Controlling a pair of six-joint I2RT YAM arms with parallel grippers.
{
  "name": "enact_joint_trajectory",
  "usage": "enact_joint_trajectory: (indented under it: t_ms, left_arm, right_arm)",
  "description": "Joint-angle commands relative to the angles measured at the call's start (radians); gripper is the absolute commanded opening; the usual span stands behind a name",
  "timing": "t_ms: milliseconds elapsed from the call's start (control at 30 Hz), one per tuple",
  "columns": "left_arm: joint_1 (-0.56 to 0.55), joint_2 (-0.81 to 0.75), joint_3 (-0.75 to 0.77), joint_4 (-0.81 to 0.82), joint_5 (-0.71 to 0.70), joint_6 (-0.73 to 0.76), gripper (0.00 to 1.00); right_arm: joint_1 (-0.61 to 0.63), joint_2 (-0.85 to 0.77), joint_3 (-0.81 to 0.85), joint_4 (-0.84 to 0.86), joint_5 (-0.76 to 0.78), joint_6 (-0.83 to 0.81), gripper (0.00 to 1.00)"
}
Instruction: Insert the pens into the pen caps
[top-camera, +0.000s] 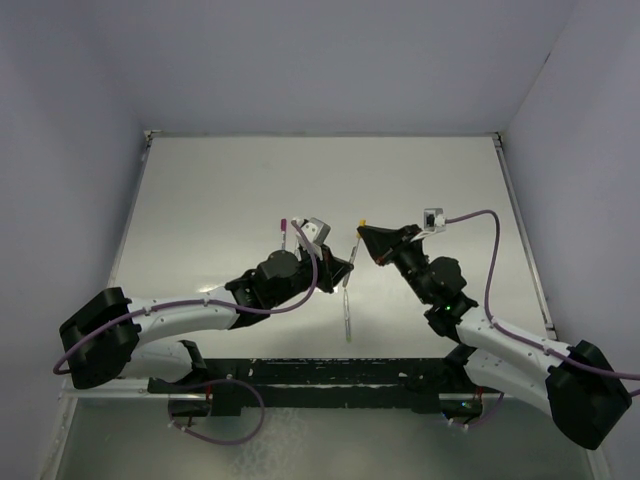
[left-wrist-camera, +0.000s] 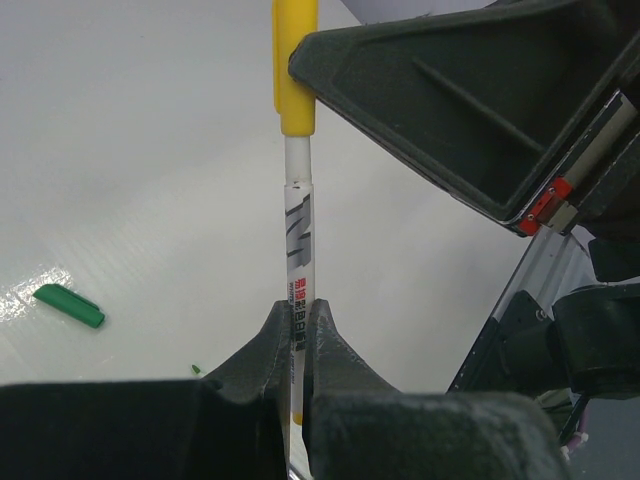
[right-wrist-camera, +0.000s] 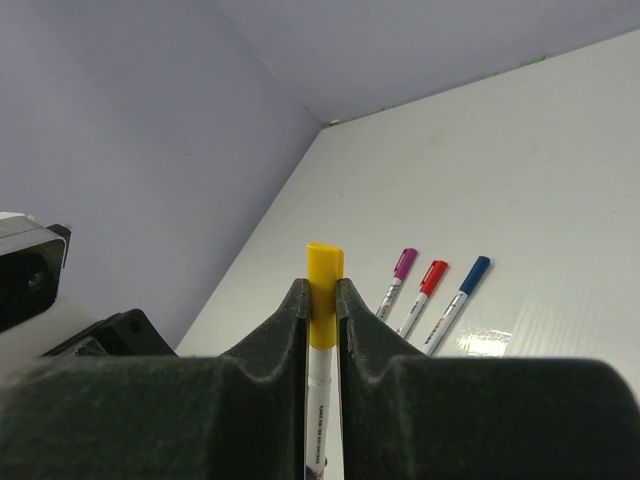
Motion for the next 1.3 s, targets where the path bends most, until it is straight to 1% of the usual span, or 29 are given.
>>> enact_joint_trajectory:
  t_ms: [0, 233, 533, 733, 867, 1033, 1267]
  left_arm:
    - [0.011, -0.013, 0.029, 0.062, -0.010, -0.001, 0.00]
    - [0.016, -0.014, 0.031, 0.077, -0.022, 0.005, 0.00]
    - [0.051, -0.016, 0.037, 0.122, -0.022, 0.021, 0.00]
    - [0.085, -0.005, 0.056, 0.159, -0.017, 0.032, 0.00]
    - [0.109, -0.001, 0.065, 0.212, -0.015, 0.040, 0.00]
    - [0.160, 0.018, 0.101, 0.253, 0.036, 0.038, 0.00]
    - [0.185, 0.014, 0.133, 0.277, 0.066, 0.062, 0.00]
  right_arm:
    - [0.000, -0.010, -0.002, 0.030, -0.021, 0.009, 0.00]
    - [0.000, 0.033, 0.008, 0.023, -0.072, 0.034, 0.00]
    - [0.000, 0.105, 0.072, -0.115, -0.200, 0.018, 0.00]
    - [0.001, 0.107, 0.094, -0.240, -0.201, -0.004, 0.00]
    - [0.005, 0.111, 0.106, -0.311, -0.200, -0.030, 0.00]
    - [0.018, 0.150, 0.118, -0.364, -0.195, -0.040, 0.00]
    - [0.045, 0.220, 0.146, -0.419, -0.177, -0.064, 0.00]
